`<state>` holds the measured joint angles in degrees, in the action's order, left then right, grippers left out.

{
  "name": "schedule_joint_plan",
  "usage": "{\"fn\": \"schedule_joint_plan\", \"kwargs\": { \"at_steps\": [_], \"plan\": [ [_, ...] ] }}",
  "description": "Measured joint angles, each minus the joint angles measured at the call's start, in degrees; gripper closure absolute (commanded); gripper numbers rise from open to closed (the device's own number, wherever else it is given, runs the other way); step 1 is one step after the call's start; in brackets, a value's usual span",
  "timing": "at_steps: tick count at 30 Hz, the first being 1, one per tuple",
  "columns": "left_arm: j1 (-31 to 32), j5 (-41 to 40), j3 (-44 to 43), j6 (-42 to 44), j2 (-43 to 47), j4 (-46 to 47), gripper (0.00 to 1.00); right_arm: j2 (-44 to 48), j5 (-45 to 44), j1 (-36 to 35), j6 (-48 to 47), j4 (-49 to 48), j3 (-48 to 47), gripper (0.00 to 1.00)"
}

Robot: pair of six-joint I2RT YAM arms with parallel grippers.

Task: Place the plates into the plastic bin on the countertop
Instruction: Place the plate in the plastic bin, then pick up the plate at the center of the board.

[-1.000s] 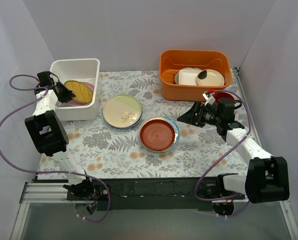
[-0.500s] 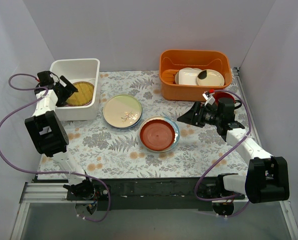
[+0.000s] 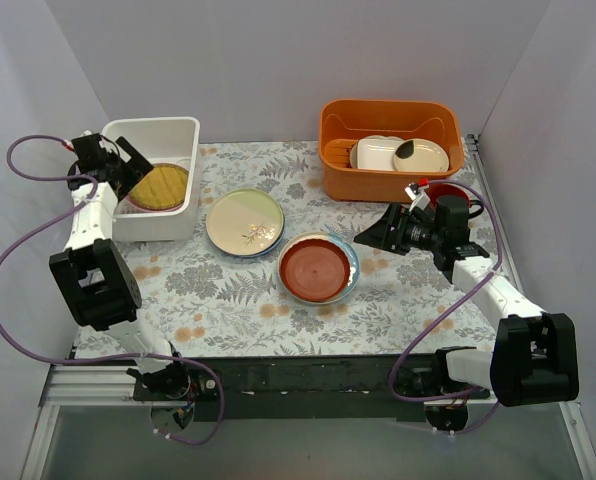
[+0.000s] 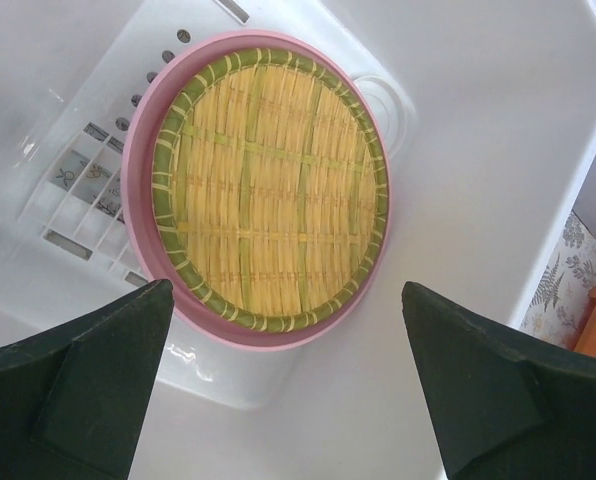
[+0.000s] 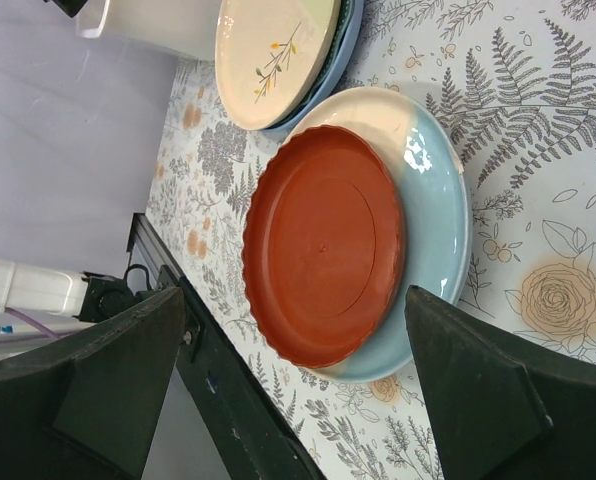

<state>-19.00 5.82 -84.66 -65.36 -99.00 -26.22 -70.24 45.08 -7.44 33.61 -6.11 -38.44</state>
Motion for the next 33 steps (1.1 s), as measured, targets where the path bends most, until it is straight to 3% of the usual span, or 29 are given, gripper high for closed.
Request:
{"fn": "schedule_joint_plan", "kwargs": {
  "at_steps": [12, 28, 33],
  "plan": [
    [0.31, 1.36, 0.83, -0.04, 0.02, 1.42, 0.02, -1.05, 0.55, 0.00, -0.76, 0.02, 0.00, 0.05],
    [4.28, 8.55, 0.83, -0.55, 4.26, 2.49, 0.02, -5.60, 2.21, -0.83, -2.54, 0.09, 2.16, 0.28],
    [6.69, 10.03, 0.81, -0.98, 5.66, 3.48, 0.02, -7.85, 2.01, -2.19, -3.52, 0.17, 2.16, 0.30]
  ]
}}
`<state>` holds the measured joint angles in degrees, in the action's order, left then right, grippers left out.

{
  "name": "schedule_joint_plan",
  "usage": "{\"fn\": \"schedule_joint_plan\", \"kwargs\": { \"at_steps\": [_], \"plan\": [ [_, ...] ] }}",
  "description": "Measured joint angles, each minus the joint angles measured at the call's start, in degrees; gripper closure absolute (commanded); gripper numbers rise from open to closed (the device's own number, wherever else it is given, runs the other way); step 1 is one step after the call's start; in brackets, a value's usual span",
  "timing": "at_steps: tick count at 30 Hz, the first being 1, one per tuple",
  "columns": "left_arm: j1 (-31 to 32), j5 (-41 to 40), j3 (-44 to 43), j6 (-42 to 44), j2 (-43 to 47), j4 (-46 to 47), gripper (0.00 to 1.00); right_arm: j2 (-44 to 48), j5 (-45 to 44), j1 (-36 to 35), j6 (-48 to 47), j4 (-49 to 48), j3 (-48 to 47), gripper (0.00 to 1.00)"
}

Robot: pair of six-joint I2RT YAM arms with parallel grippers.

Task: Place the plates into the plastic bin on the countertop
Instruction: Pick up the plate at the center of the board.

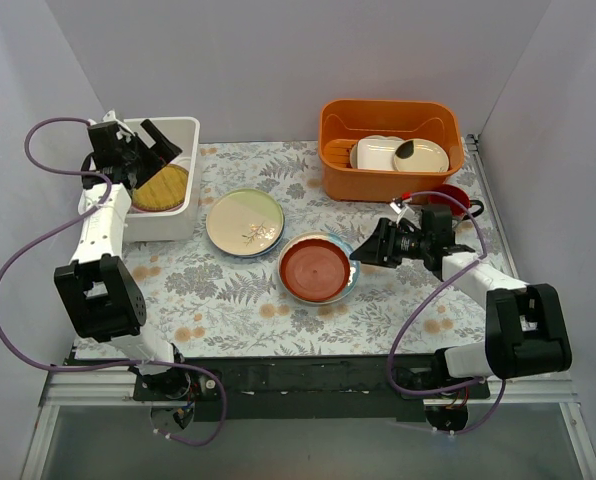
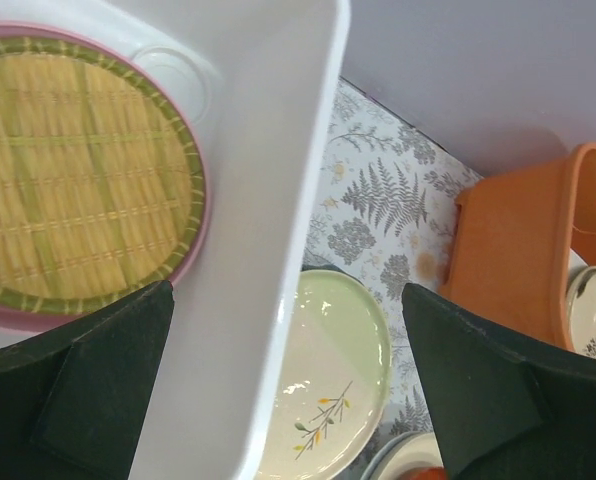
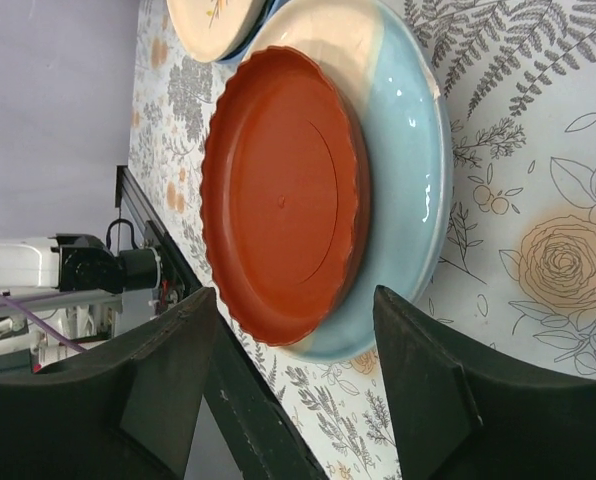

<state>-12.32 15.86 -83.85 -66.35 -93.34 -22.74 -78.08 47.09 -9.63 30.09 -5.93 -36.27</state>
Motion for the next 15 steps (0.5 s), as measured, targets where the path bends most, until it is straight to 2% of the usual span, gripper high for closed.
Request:
{"fn": "schedule_joint_plan", "kwargs": {
  "at_steps": [15],
  "plan": [
    [4.00, 5.25, -0.33, -2.71, 0.61, 2.05, 0.02, -3.06, -8.33, -6.23, -3.93, 4.22, -1.73, 0.36]
  ]
}}
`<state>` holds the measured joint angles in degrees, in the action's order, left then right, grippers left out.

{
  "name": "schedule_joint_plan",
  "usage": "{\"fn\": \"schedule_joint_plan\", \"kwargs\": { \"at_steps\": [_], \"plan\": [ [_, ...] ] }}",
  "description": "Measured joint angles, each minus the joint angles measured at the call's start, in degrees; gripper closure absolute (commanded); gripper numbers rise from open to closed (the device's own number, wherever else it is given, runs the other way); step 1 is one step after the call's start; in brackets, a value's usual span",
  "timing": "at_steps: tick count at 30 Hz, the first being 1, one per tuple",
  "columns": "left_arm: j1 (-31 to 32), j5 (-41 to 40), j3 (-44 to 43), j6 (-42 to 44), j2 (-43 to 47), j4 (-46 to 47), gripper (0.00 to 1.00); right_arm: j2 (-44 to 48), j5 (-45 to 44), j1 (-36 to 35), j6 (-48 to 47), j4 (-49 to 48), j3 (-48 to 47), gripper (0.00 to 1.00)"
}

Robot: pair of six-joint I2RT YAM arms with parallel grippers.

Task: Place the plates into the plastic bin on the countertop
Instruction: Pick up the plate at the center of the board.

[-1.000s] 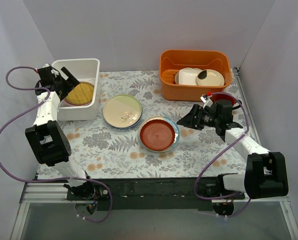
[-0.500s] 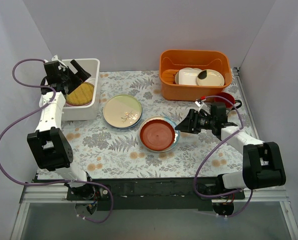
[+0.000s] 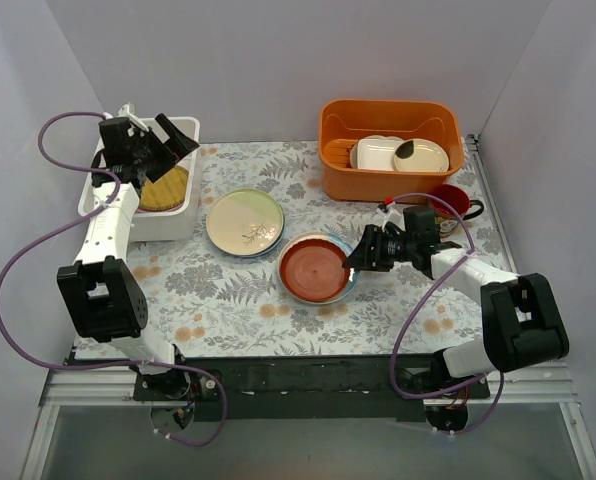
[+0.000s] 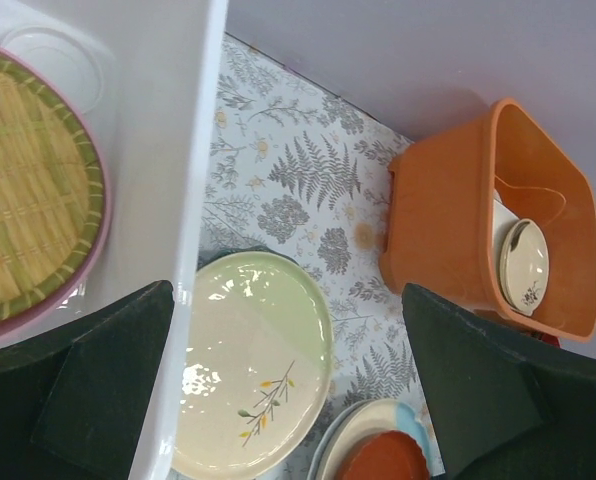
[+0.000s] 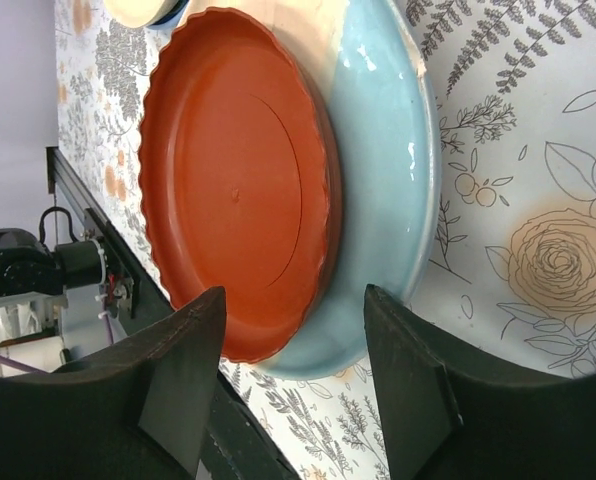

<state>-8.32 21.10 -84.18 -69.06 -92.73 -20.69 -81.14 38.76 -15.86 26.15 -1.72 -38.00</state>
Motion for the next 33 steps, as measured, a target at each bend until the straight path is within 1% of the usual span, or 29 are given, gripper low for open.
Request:
{"fn": "schedule_joint_plan", "kwargs": {
  "at_steps": [4, 9, 10, 16, 20, 27, 30, 33],
  "plan": [
    [2.34, 1.01, 0.00, -0.35, 0.68, 1.16, 0.02, -0.94, -0.83, -0.52, -0.31, 0.07, -0.59, 0.38],
    [7.08, 2.60, 0.00, 0.59, 0.76, 2.32, 0.02, -2.86, -1.11, -1.66, -0.33, -0.11, -1.60, 0.41],
    [8.46, 2.75, 0.00, 0.96, 0.76, 2.45, 0.02, -3.02, -1.29, -1.90, -0.33, -0.11, -1.75, 0.44],
    [15.43, 3.96, 0.00, 3.34, 0.74, 3.08, 0.02, -3.98, -2.10, -2.58, -0.46, -0.11, -2.38, 0.51],
    [18.75, 4.09, 0.00, 5.05, 0.70, 3.19, 0.02, -4.17, -3.06, -3.02, -0.55, -0.07, -2.51, 0.56],
    [21.92, 4.04, 0.00, 6.71, 0.66, 3.23, 0.02, -5.51, -3.52, -3.41, -0.46, -0.15, -3.21, 0.63],
    [22.86, 4.11, 0.00, 7.34, 0.44, 3.28, 0.02, -6.03, -3.65, -3.76, -0.44, -0.22, -3.52, 0.69],
    [23.63, 4.85, 0.00, 8.17, 0.15, 3.37, 0.02, -6.36, -3.93, -3.82, -0.42, -0.31, -3.56, 0.74]
  ]
}}
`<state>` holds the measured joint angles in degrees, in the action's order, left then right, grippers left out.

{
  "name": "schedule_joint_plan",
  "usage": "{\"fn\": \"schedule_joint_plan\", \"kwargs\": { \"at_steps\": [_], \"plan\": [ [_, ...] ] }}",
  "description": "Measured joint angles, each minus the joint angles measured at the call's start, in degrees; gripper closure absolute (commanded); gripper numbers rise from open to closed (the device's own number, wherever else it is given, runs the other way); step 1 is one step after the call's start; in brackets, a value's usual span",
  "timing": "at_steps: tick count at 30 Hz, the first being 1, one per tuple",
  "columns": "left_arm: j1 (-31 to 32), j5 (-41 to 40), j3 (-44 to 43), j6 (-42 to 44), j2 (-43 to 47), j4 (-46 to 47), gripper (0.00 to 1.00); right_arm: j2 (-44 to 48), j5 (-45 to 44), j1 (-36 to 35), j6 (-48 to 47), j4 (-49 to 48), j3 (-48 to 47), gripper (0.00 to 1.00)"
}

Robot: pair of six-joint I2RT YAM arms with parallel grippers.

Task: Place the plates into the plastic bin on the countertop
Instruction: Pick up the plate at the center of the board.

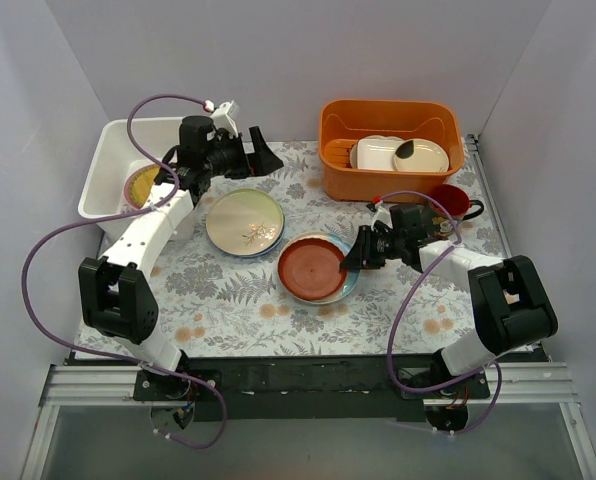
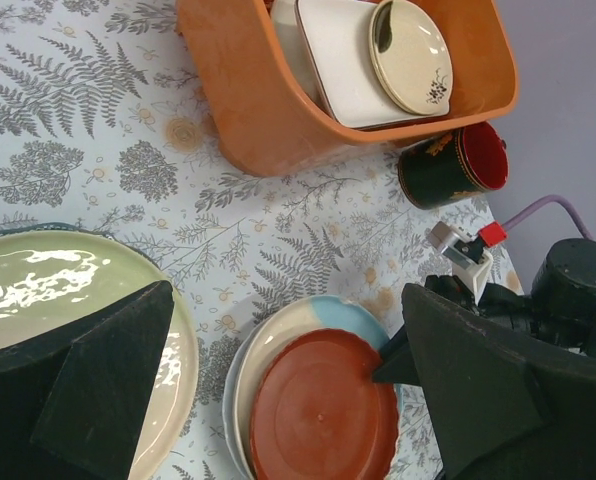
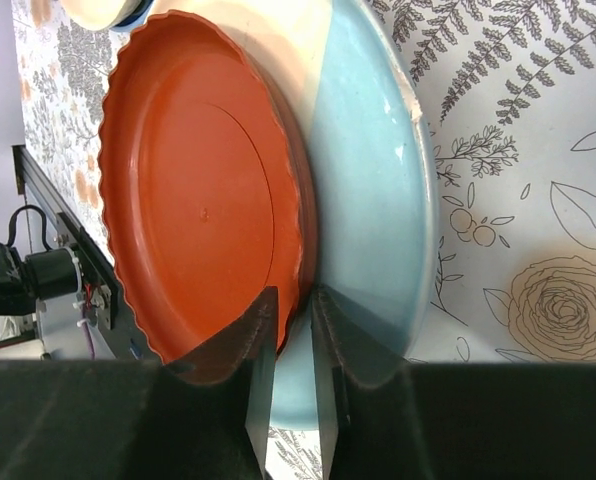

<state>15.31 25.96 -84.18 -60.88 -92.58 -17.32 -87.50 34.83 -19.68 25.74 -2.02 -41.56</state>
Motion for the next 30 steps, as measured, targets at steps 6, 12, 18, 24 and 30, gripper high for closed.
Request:
{"fn": "schedule_joint_plan", "kwargs": {
  "at_steps": [6, 12, 18, 24, 30],
  "plan": [
    [1.07, 3.04, 0.00, 1.57, -0.09, 0.31, 0.02, -0.37, -0.83, 0.00, -0.13, 0.31, -0.02, 0.96],
    [1.38, 5.60, 0.00, 2.67, -0.92, 0.59, 0.02, -0.42, -1.16, -0.07, -0.04, 0.44, -0.02, 0.99],
    [1.38, 6.12, 0.00, 3.10, -1.68, -0.33, 0.02, -0.39, -1.25, -0.11, -0.04, 0.46, -0.04, 0.99],
    [1.38, 6.23, 0.00, 3.52, -1.68, -0.72, 0.02, -0.24, -1.73, -0.26, -0.07, 0.85, -0.31, 0.99],
    [1.38, 6.45, 0.11, 3.69, -1.68, -0.70, 0.02, 0.17, -2.40, -0.31, -0.09, 1.55, -0.35, 0.99]
  ]
}}
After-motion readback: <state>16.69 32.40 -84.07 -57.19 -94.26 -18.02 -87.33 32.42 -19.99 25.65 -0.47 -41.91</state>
